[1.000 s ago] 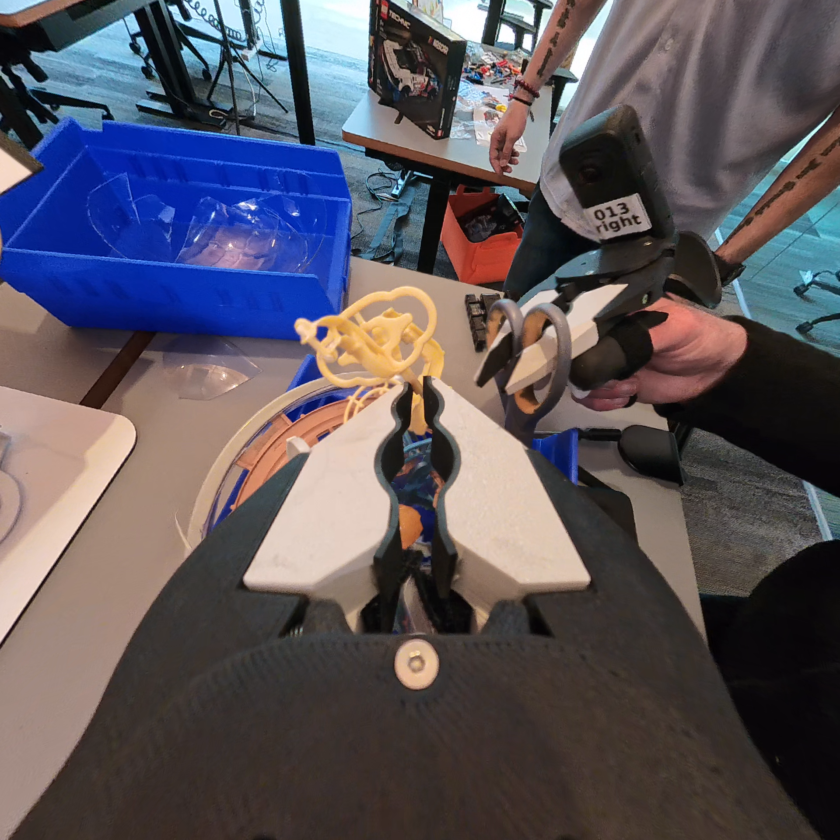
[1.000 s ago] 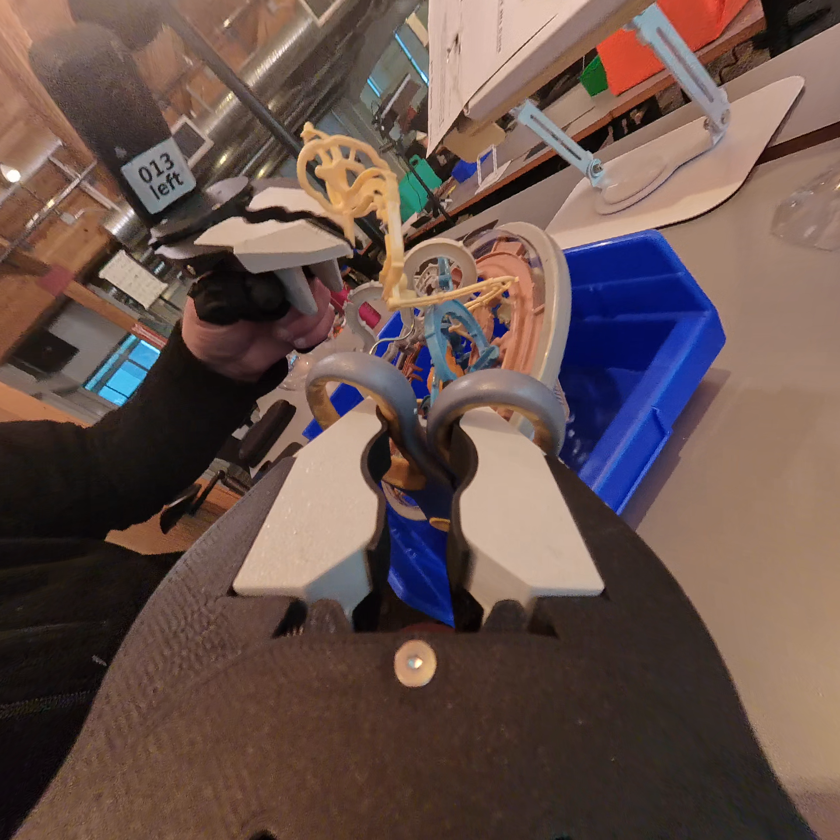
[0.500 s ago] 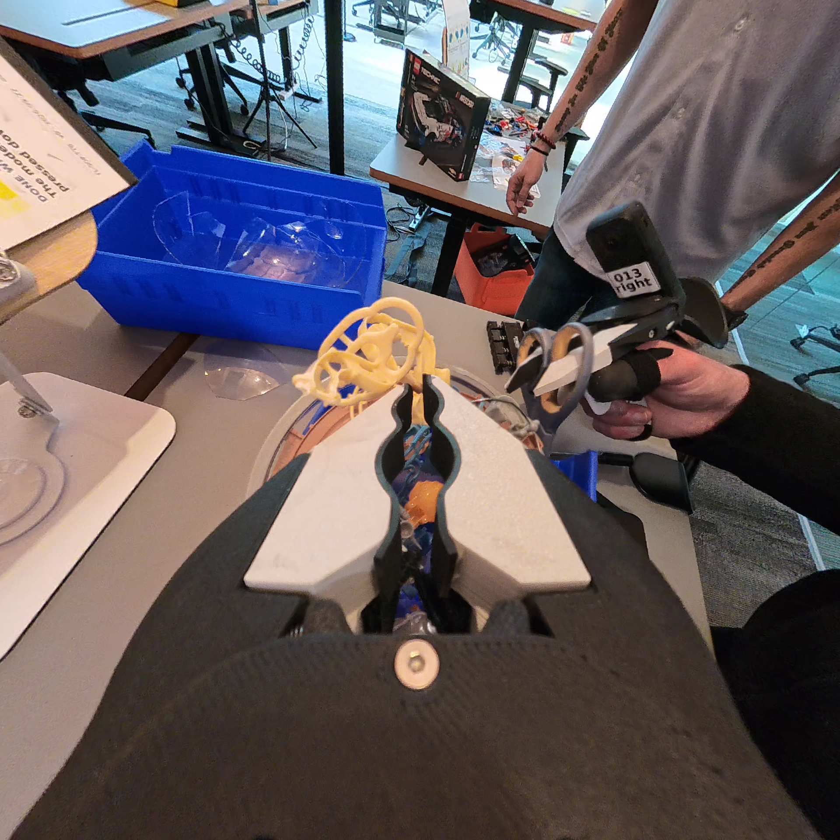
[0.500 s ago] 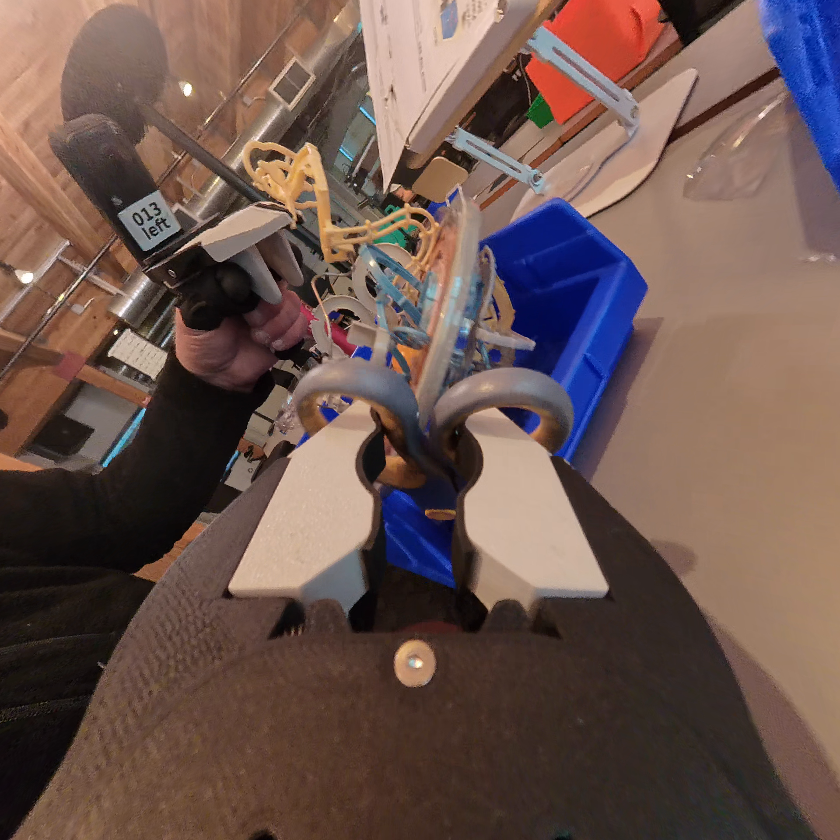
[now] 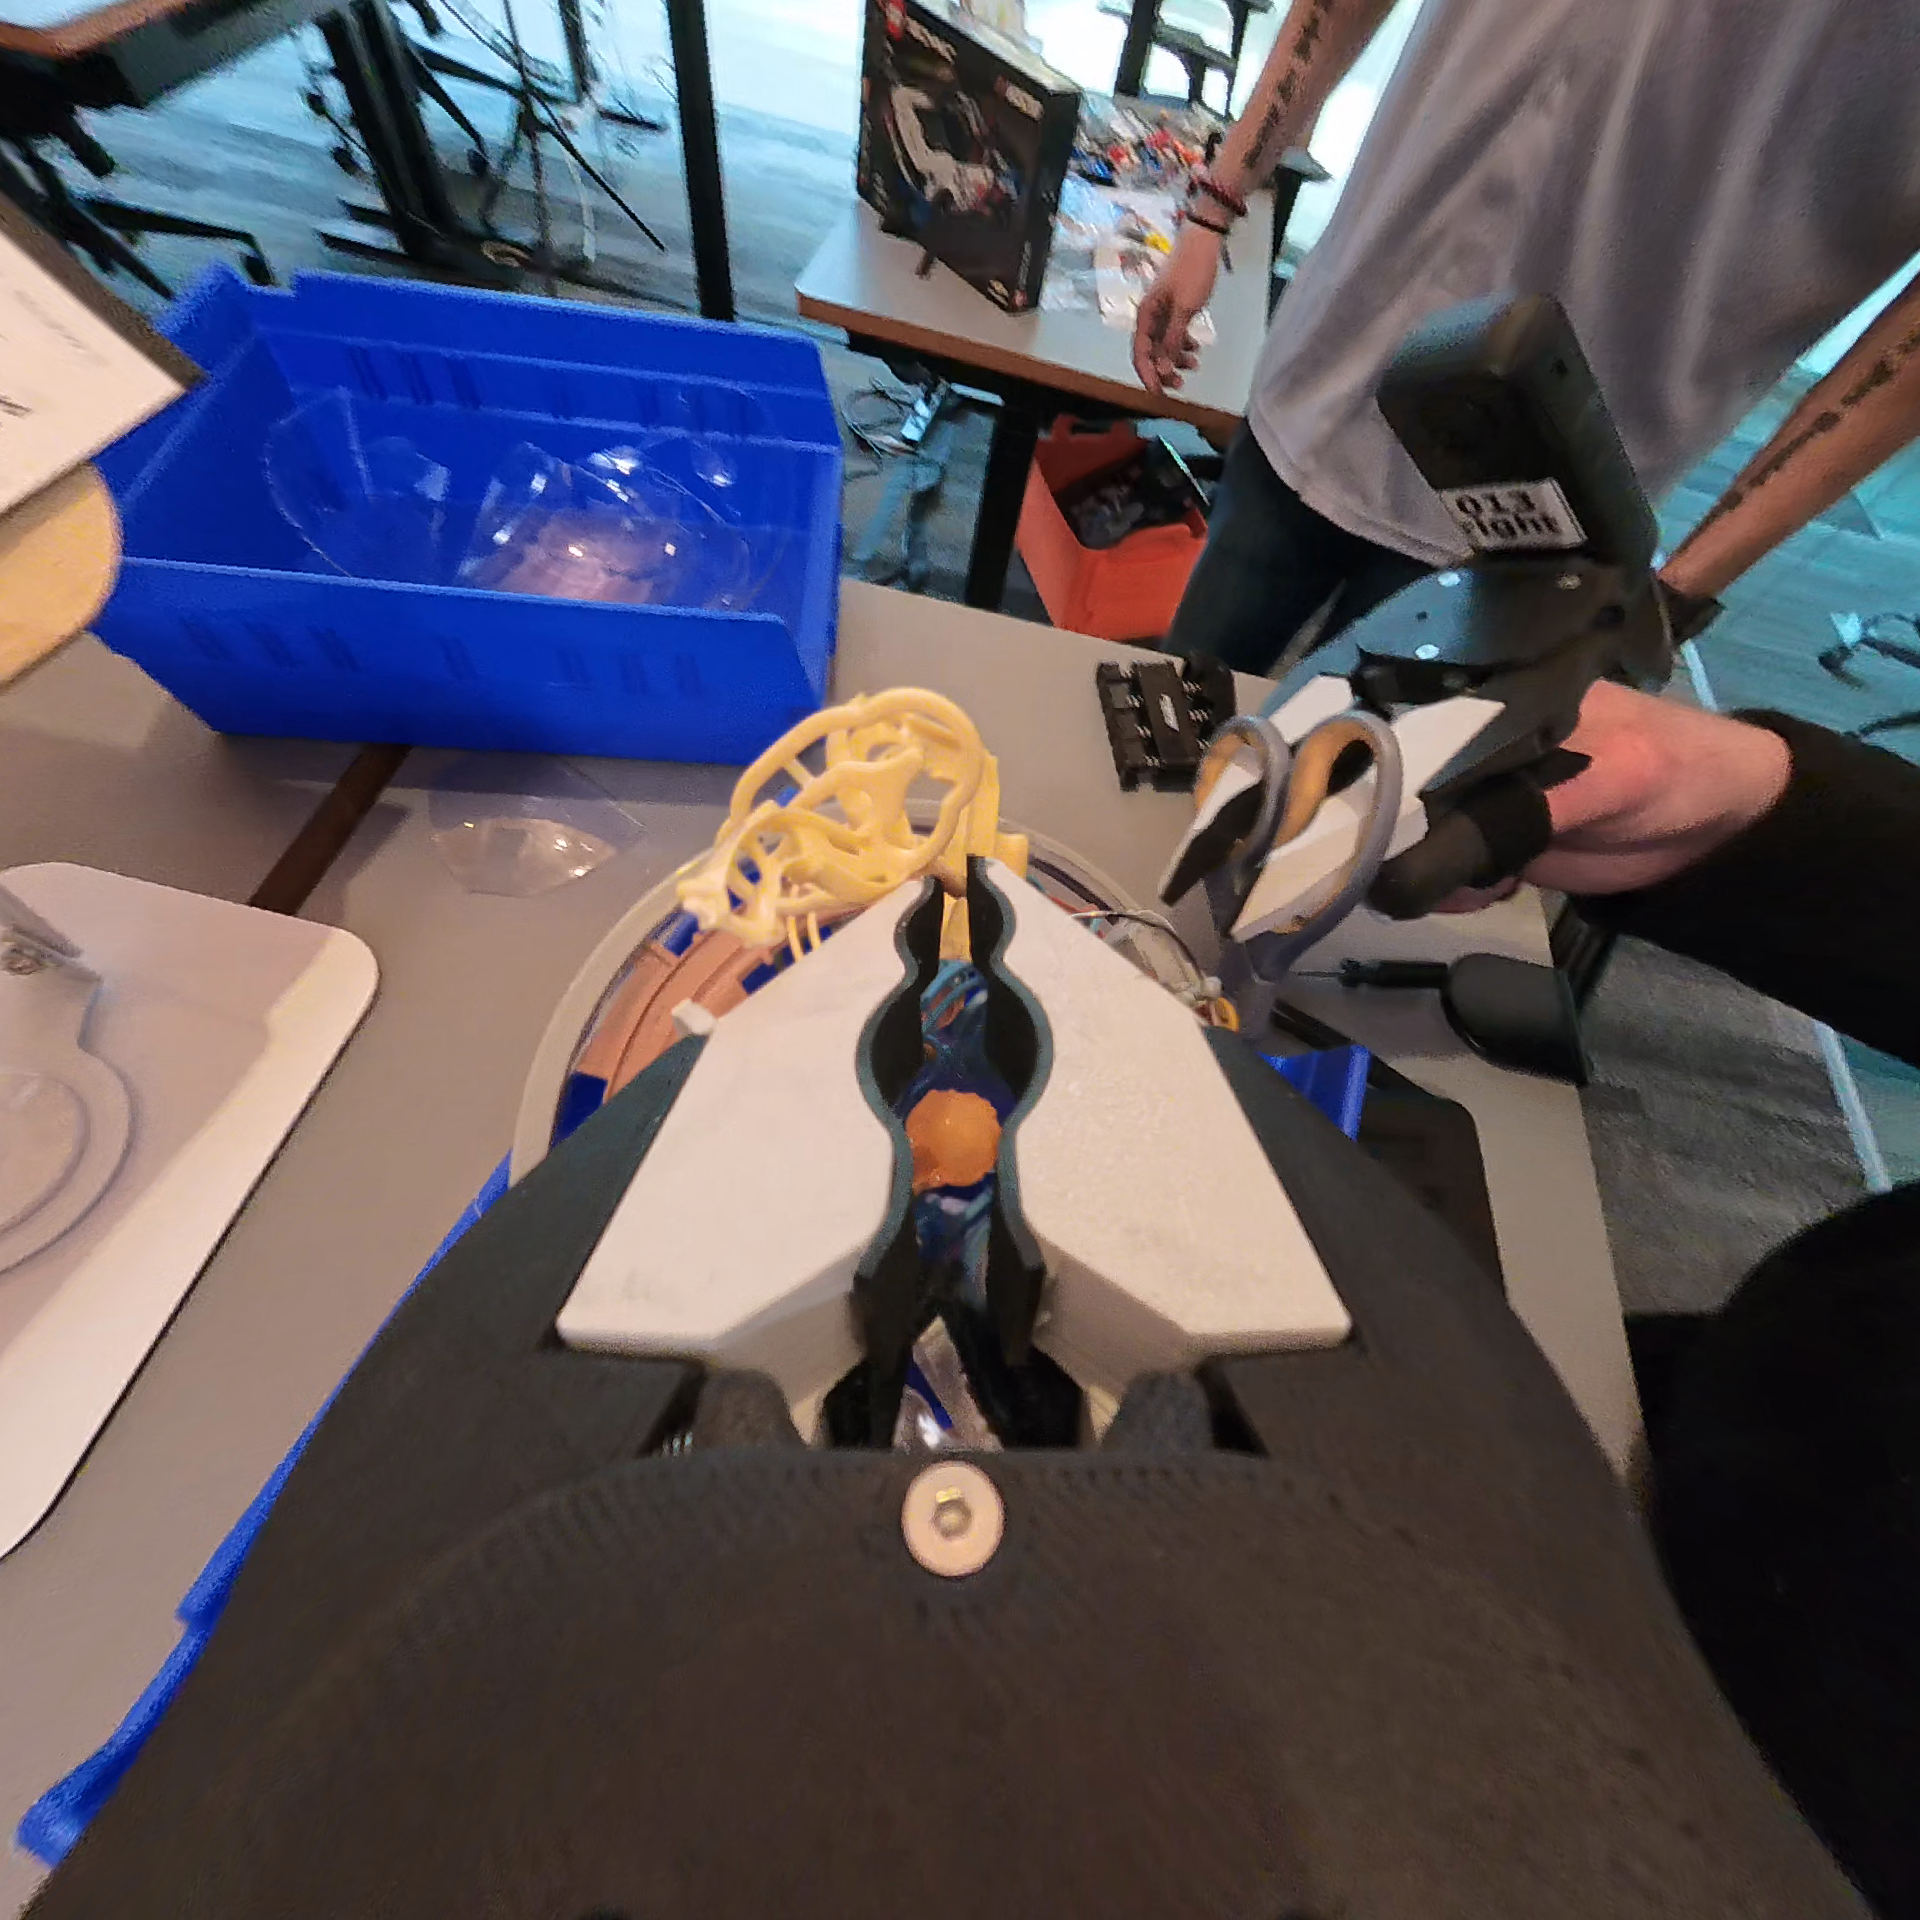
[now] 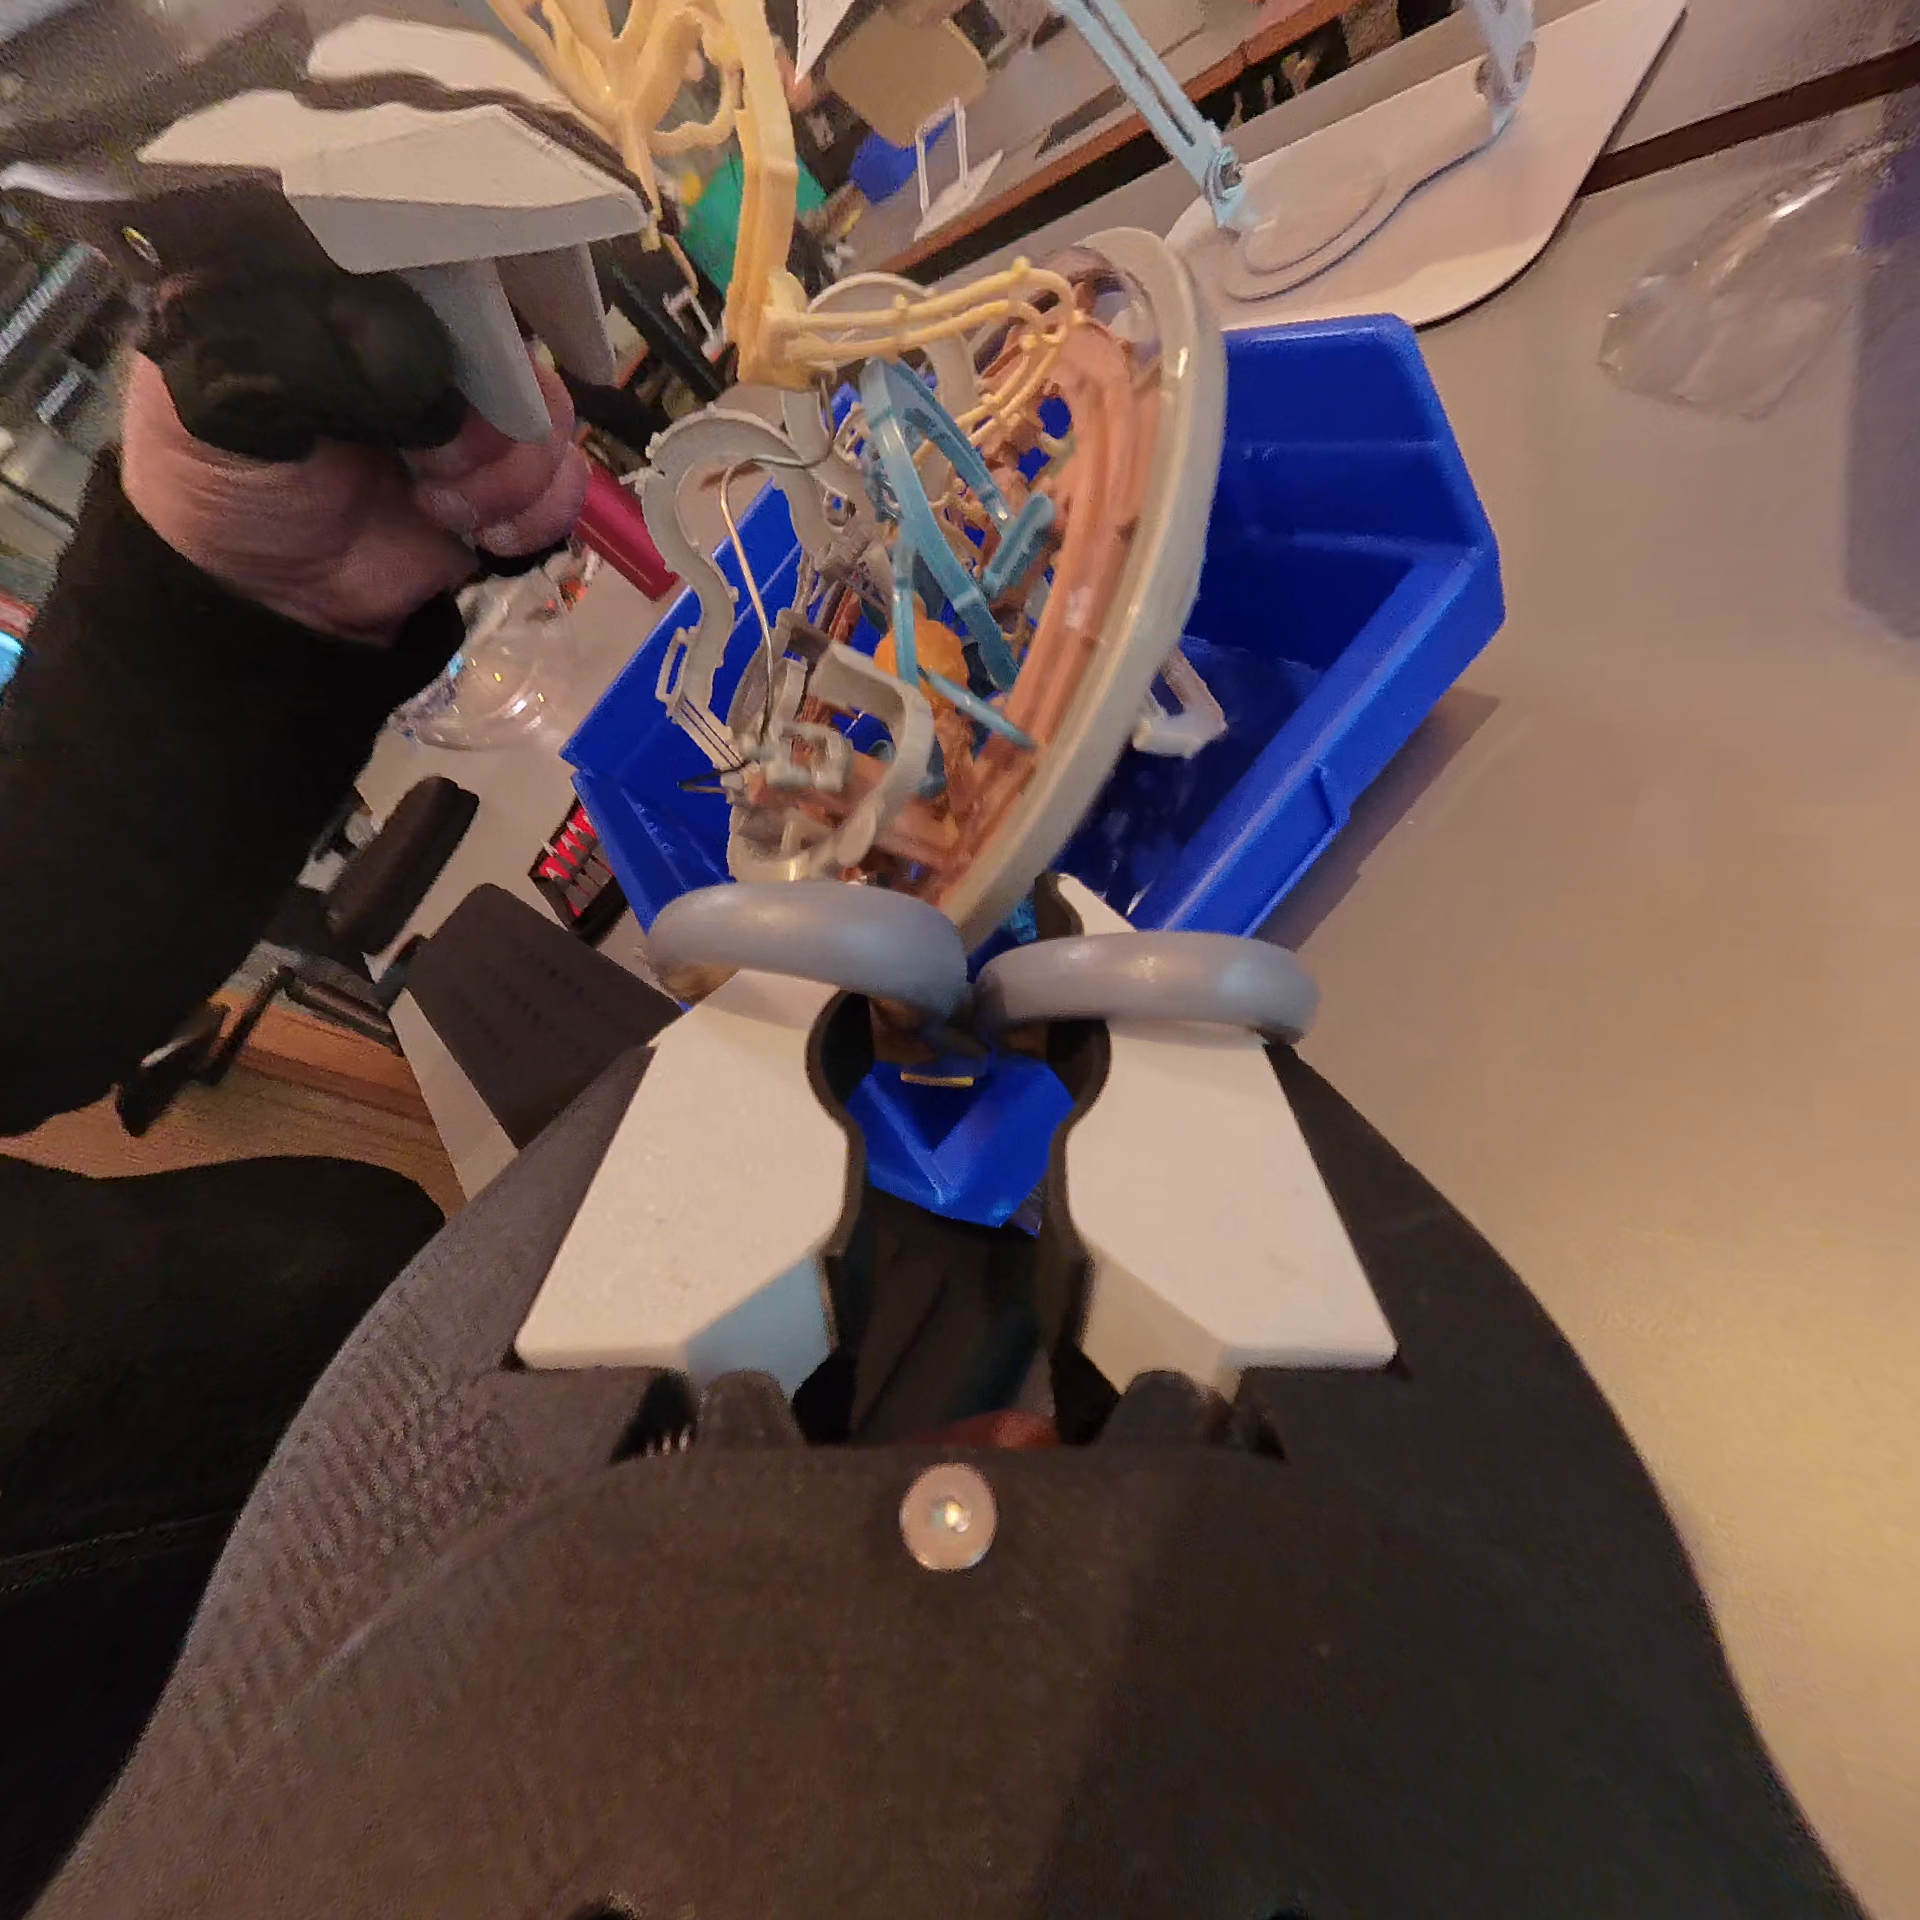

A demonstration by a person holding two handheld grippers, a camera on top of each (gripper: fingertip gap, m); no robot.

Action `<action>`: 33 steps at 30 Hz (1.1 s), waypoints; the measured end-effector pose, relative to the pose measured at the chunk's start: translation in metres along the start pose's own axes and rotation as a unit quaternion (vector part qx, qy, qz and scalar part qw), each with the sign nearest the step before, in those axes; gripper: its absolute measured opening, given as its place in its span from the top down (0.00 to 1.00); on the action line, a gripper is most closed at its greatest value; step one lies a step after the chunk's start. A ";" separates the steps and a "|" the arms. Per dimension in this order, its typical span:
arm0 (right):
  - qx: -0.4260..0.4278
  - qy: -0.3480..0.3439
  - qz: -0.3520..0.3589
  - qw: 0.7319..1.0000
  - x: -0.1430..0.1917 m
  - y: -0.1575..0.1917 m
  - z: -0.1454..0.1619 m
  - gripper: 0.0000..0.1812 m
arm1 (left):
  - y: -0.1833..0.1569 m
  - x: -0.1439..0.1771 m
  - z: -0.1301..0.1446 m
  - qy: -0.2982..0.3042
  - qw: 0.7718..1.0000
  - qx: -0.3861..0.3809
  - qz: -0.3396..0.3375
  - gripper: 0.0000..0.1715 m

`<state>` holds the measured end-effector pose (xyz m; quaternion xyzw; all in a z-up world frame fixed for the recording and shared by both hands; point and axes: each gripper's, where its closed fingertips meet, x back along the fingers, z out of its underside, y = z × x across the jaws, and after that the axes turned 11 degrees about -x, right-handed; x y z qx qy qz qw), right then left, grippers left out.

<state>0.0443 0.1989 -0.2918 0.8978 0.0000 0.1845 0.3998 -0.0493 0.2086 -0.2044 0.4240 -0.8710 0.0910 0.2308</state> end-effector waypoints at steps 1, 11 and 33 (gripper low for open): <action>0.008 0.007 0.002 1.000 -0.004 0.002 -0.002 0.85 | -0.002 -0.002 0.000 0.005 1.000 0.001 0.008 0.98; 0.021 0.018 -0.011 1.000 -0.007 0.007 -0.005 0.86 | -0.015 0.005 -0.029 0.140 0.967 -0.199 -0.071 0.68; 0.034 0.028 -0.010 0.999 -0.007 0.011 -0.003 0.86 | 0.007 0.001 -0.047 0.195 0.956 -0.216 -0.045 0.82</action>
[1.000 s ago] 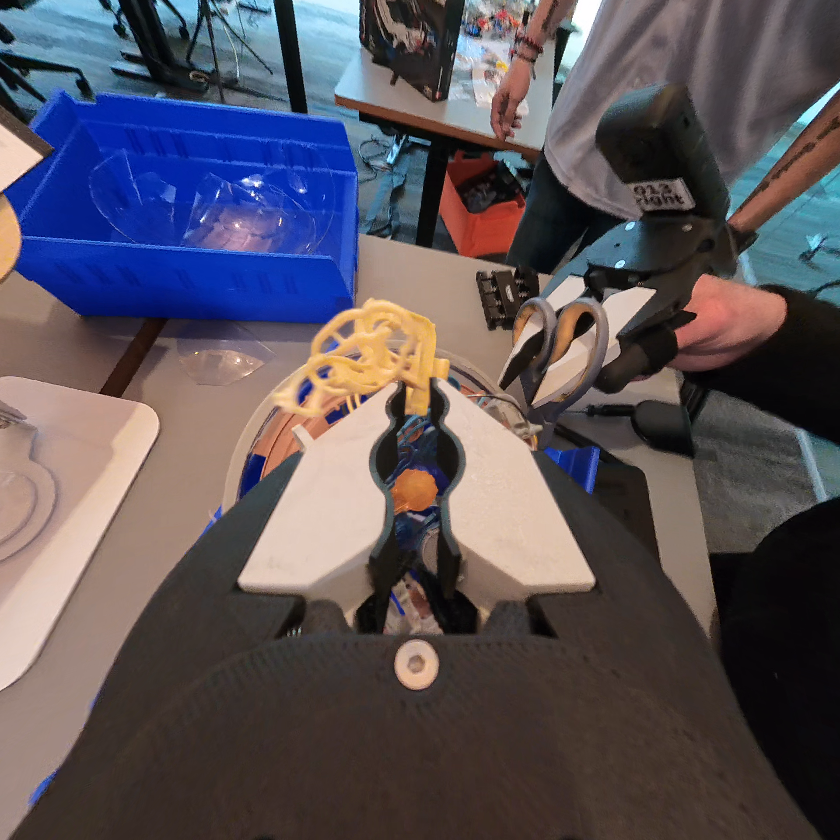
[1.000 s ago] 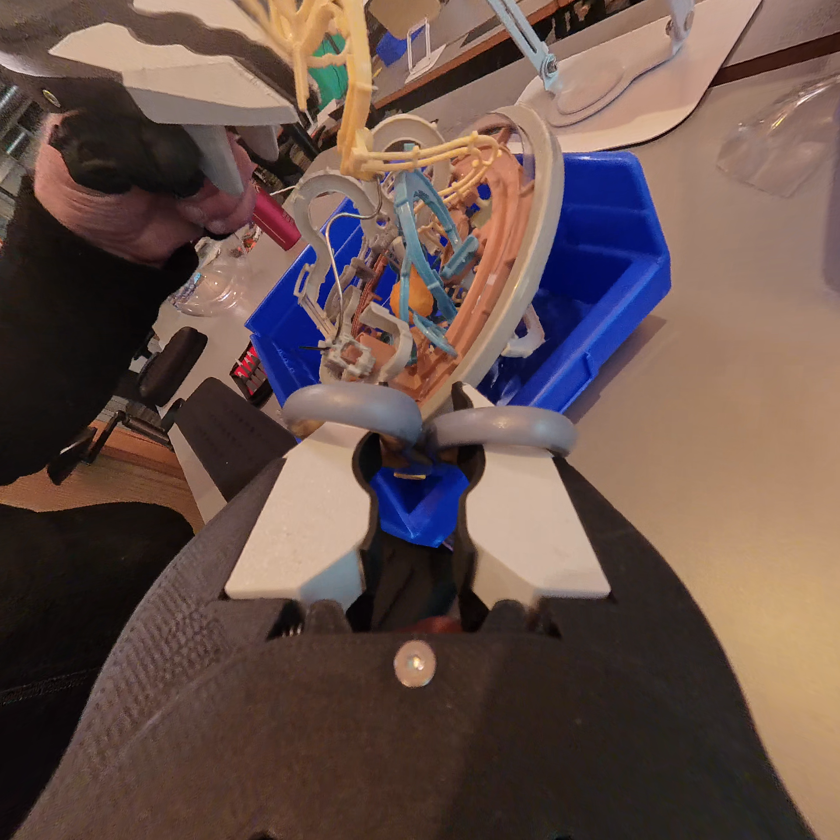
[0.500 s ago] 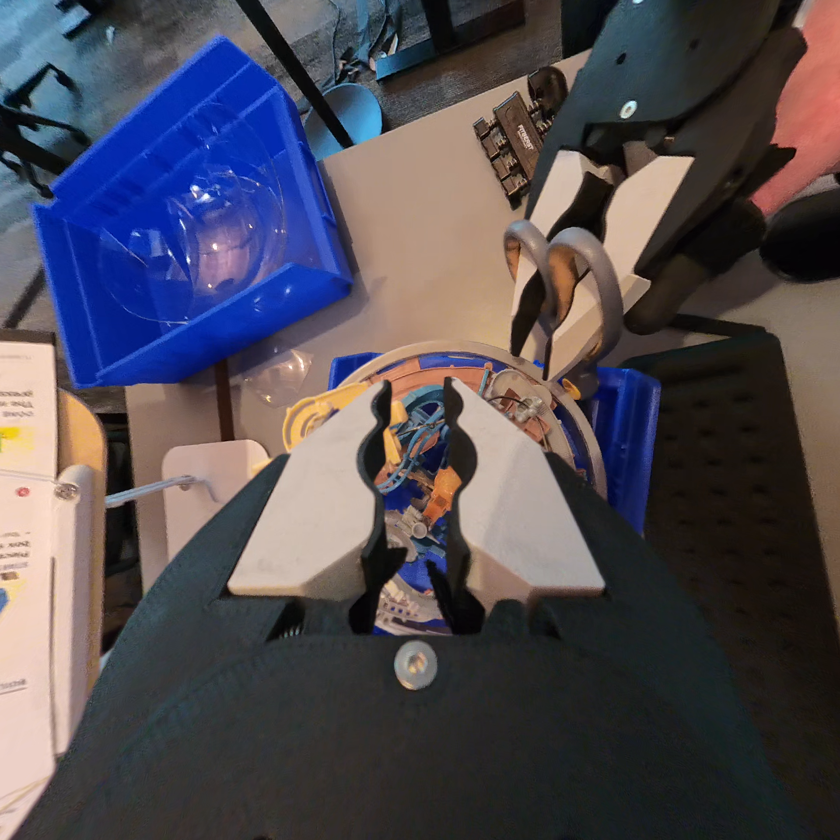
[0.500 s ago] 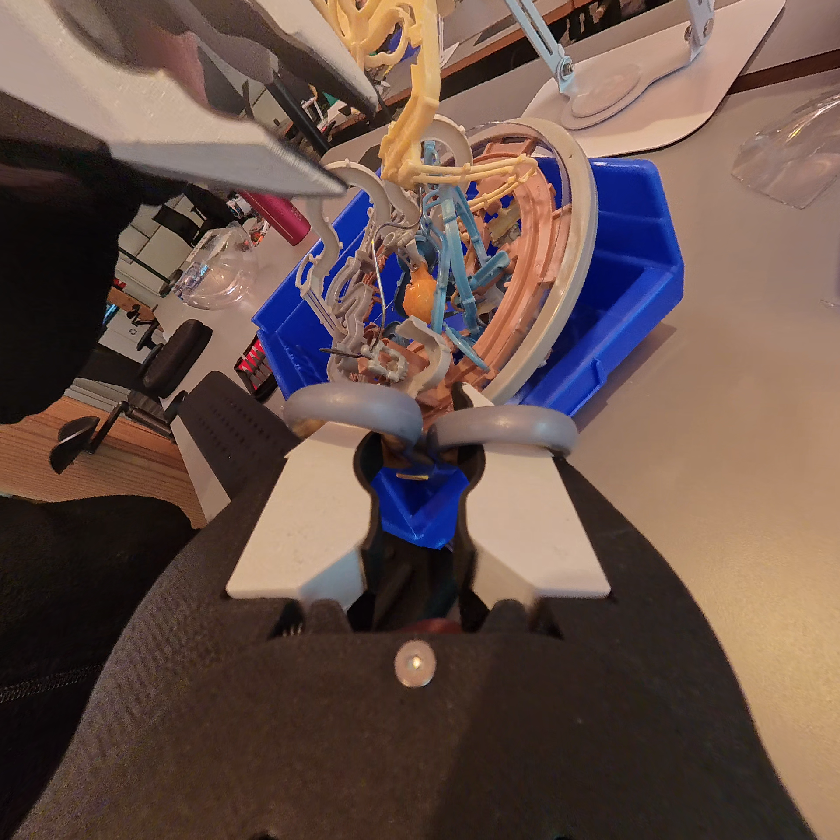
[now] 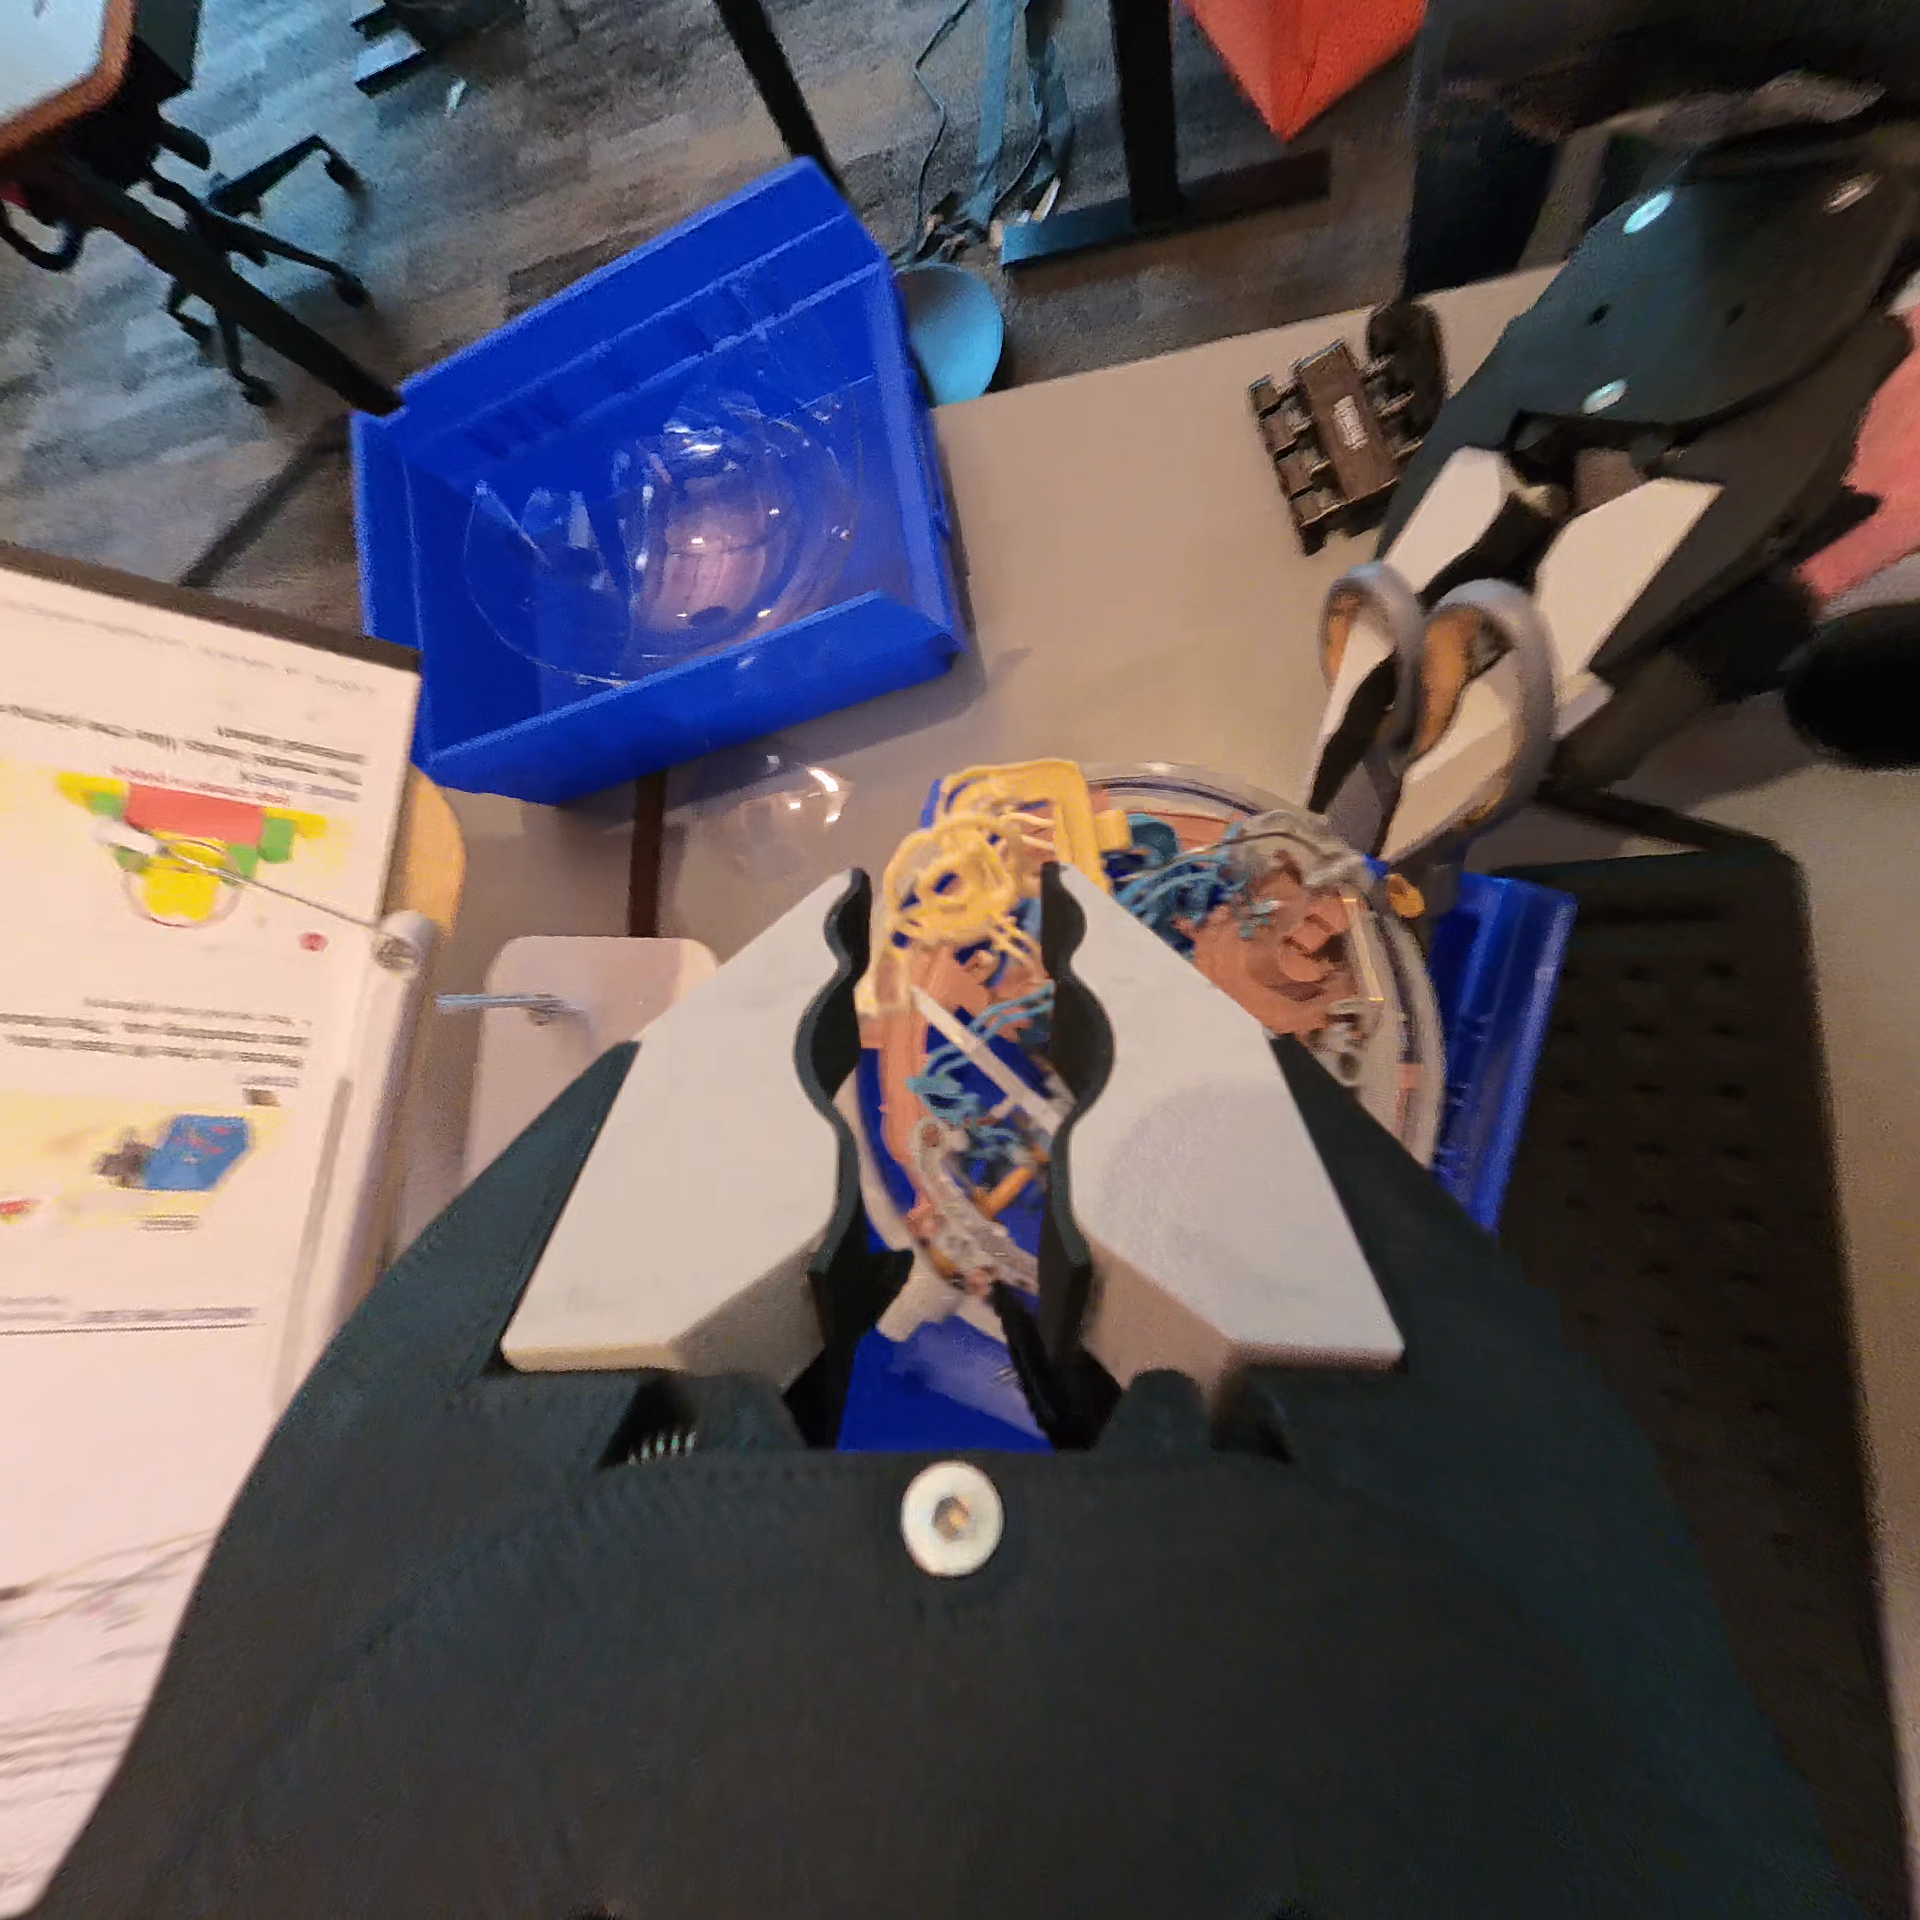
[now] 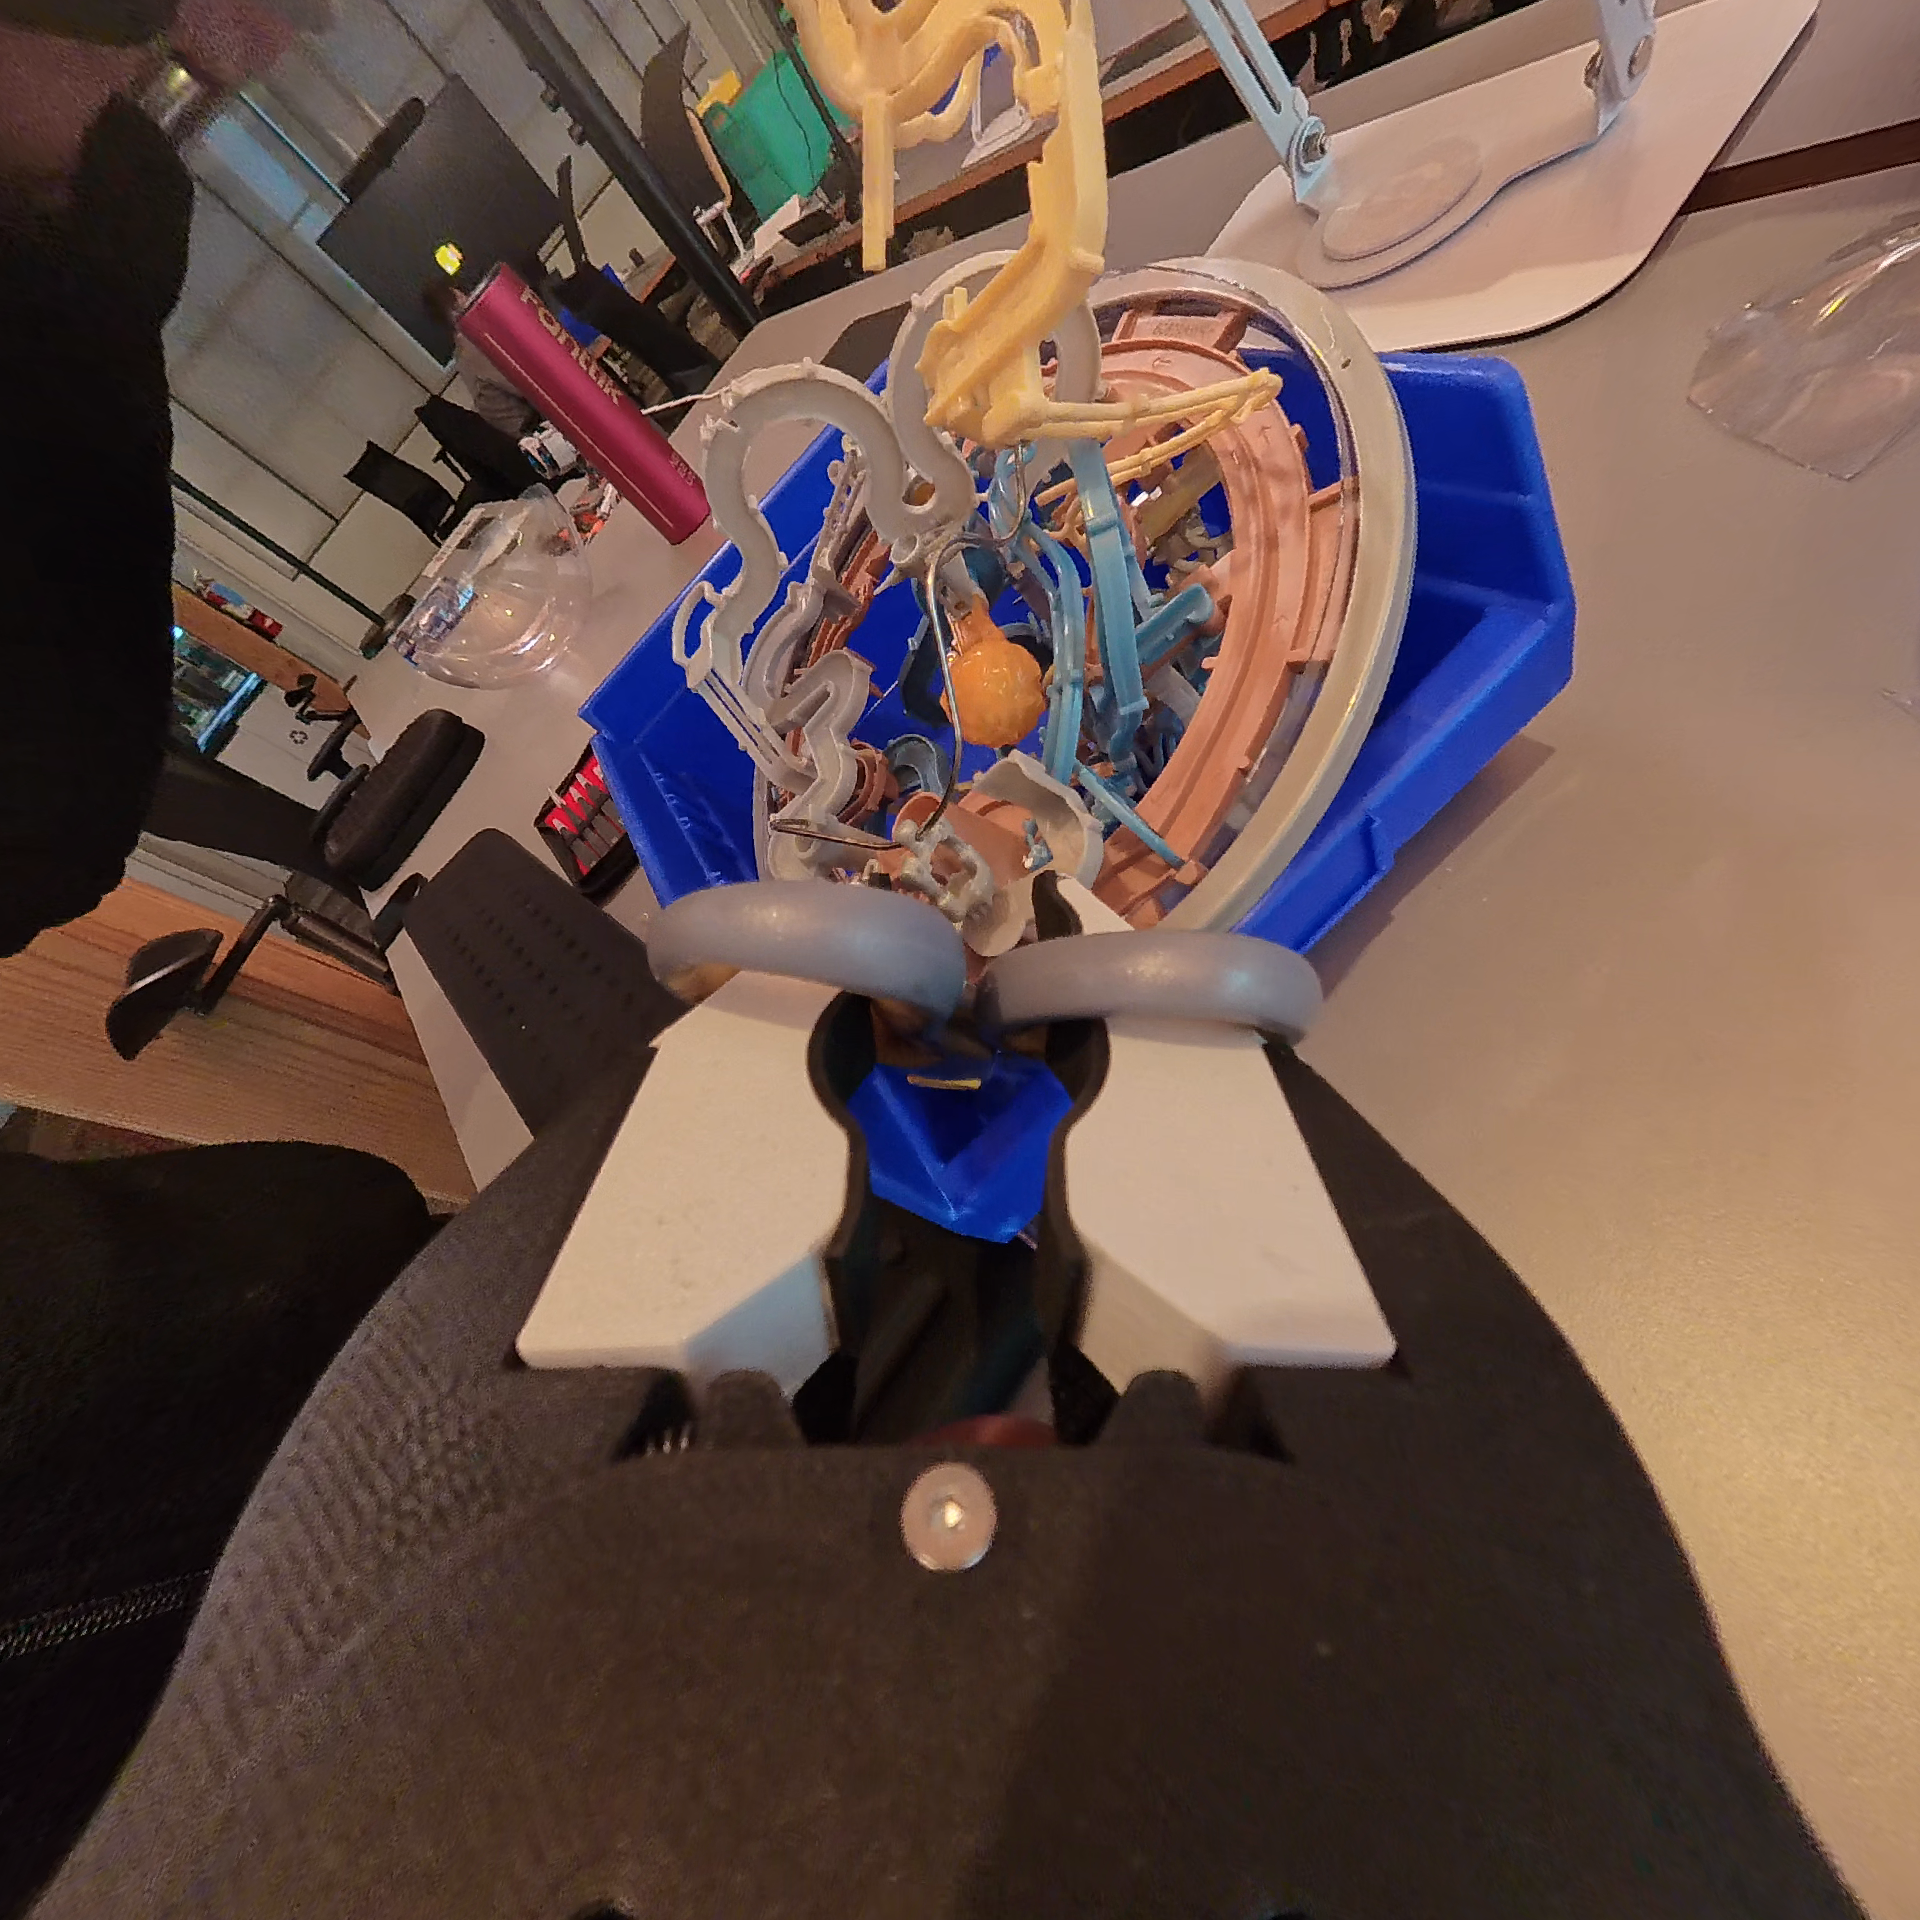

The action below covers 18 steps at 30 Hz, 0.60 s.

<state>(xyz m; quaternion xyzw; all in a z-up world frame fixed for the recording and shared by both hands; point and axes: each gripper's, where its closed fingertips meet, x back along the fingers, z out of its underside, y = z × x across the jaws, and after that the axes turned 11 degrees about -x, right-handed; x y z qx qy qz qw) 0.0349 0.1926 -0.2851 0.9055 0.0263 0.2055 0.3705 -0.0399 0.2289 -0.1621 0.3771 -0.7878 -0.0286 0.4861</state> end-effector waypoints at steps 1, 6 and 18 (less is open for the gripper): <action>0.001 0.000 0.000 1.000 0.000 0.000 0.000 0.86 | -0.006 0.002 0.002 -0.015 1.000 0.016 0.013 0.85; 0.001 0.003 0.000 1.000 0.001 0.000 0.001 0.86 | -0.011 0.023 0.046 -0.026 0.996 0.082 -0.004 0.99; -0.009 0.012 -0.003 1.000 -0.002 -0.002 -0.001 0.86 | -0.055 0.030 0.081 -0.045 0.988 0.147 0.027 0.88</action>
